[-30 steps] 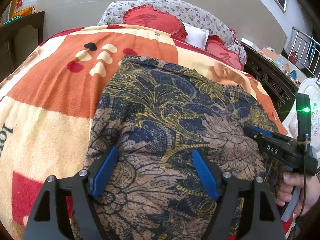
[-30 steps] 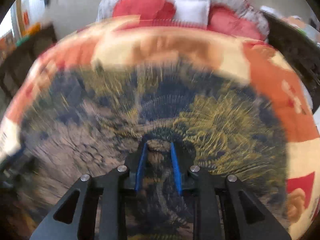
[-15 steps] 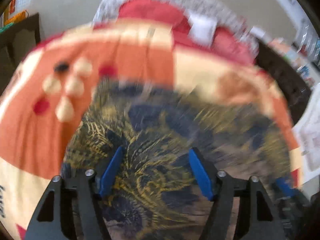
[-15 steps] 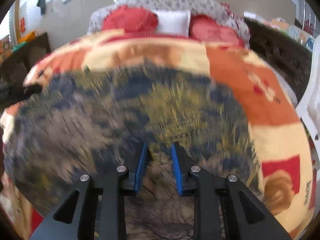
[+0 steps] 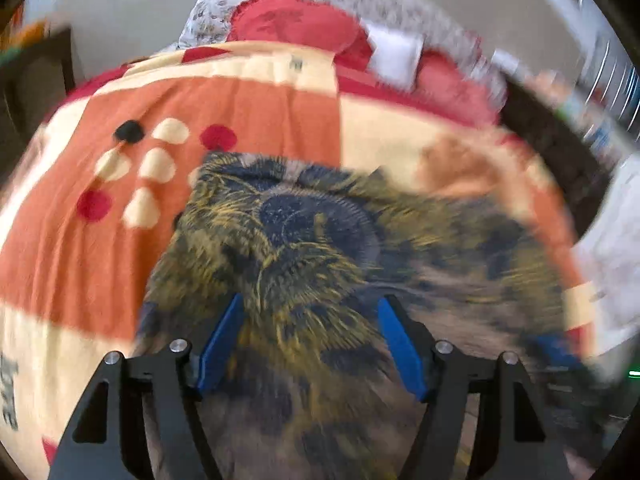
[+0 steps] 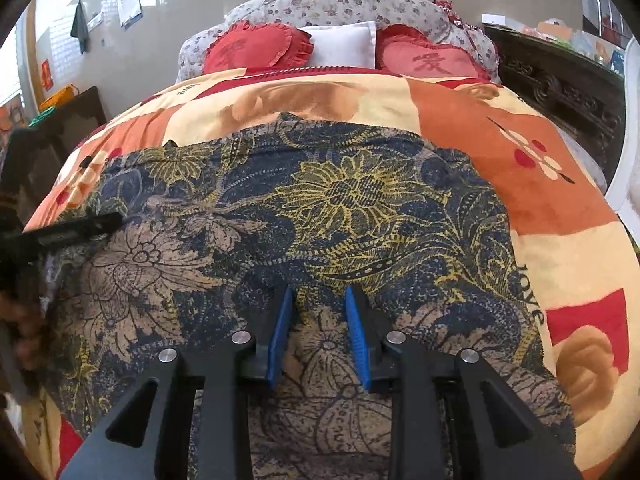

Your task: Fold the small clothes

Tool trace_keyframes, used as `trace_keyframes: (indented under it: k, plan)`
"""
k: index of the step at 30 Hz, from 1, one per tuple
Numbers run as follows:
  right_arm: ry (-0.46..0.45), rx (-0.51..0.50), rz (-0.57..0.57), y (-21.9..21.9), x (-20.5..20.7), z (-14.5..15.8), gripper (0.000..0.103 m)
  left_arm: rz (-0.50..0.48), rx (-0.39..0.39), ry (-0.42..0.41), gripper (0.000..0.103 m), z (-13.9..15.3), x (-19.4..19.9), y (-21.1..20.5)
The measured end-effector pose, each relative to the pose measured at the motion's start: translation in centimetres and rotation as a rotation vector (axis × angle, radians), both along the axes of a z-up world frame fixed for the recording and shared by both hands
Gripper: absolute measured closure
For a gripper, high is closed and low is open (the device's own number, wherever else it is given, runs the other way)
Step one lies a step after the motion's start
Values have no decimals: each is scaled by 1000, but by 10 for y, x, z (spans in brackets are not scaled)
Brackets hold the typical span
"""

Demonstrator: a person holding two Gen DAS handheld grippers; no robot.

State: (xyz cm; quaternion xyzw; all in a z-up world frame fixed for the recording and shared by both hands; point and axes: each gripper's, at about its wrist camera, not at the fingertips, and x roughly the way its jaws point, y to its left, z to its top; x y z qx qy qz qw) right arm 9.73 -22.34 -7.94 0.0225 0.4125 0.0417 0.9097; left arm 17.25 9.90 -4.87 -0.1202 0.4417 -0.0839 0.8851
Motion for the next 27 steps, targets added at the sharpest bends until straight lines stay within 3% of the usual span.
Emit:
trace_keyframes:
  k: [4,8,11,14,18,27]
  plan:
    - [0,0,0,0,-1,1,84,-38,-115,-67,15,25,-69,28]
    - [-1,-8,-1,2,-1,1,84,-37,-192,-37,15,4,-139,40]
    - [0,2,0,0,-1,1,84,-4,-238,-2,15,-19,-164,39]
    - [0,9,0,0,-1,1,84,61,-324,17,15,-41,-173,44]
    - [0,8,0,0,-1,1,84,108,-400,-1,15,-44,-168,52]
    - [1,10,0,0,-1,1,84,302,-724,49,10,-50,-131,88]
